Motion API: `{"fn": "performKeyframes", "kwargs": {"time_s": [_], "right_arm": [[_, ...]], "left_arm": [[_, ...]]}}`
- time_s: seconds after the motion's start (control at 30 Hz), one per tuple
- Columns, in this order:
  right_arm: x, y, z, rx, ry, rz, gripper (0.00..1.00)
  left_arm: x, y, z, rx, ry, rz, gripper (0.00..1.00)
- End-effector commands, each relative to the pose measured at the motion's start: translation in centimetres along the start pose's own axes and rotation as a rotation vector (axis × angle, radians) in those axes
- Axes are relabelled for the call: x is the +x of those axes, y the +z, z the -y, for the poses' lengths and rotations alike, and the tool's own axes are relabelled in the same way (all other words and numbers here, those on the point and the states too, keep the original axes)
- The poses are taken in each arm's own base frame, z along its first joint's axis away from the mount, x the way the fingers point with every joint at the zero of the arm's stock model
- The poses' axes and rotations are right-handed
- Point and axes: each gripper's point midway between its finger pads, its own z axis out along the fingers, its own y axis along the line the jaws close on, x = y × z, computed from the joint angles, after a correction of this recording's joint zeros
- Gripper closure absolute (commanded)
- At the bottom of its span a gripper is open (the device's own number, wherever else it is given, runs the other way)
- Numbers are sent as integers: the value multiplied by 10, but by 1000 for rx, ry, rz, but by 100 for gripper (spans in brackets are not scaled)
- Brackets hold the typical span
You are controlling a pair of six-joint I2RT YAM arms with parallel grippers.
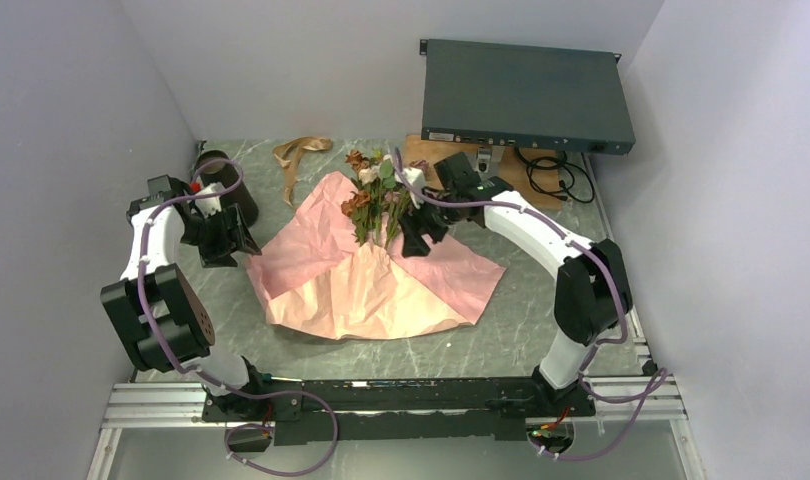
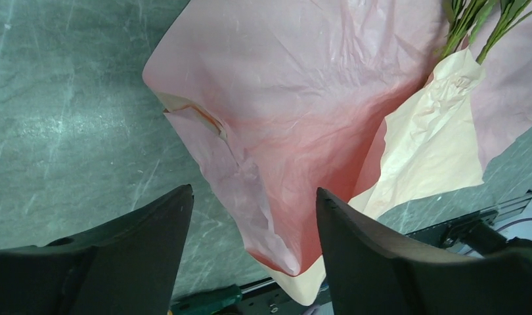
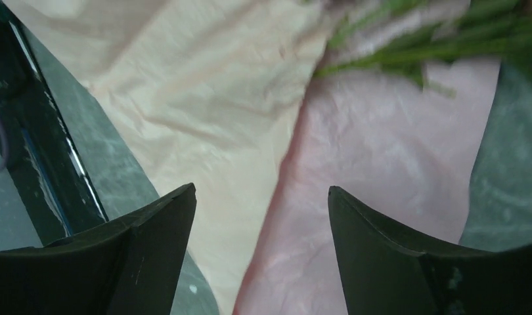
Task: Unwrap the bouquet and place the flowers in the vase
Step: Unfold the wrapping paper at the center of the board.
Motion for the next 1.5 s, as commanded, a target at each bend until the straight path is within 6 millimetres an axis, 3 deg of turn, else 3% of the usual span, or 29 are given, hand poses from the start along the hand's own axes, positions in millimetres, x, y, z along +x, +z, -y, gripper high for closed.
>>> {"fn": "performKeyframes", "kwargs": {"time_s": [0.0,0.17,0.3,0.5,0.63,0.97,1.27,1.47], "right_arm": [[-93,-6,-48,-71,-155,208,22],[-134,12,-96,-94,-341,353,19],[-148,28,-156,-86,-540,447,16],[-145,63,-238,-129,-876,568,15],[-142,89,-266,-198,-995,579,18],[-124,146,-291,-272,-1207,524,23],[-103,194,-276,-170,-1369,431,25],[-111,201,-246,22,-1372,385,32]], "left_arm": [[-9,-9,-1,-36,-61,7,22],[-9,-26,-2,-74,-77,3,6],[-1,-38,-2,-68,-99,10,1],[11,-45,-1,-42,-137,30,1],[18,-45,-1,-23,-166,17,1],[5,-40,2,50,-187,14,1],[4,-39,0,72,-179,21,1],[5,-42,-2,80,-170,32,0]]}}
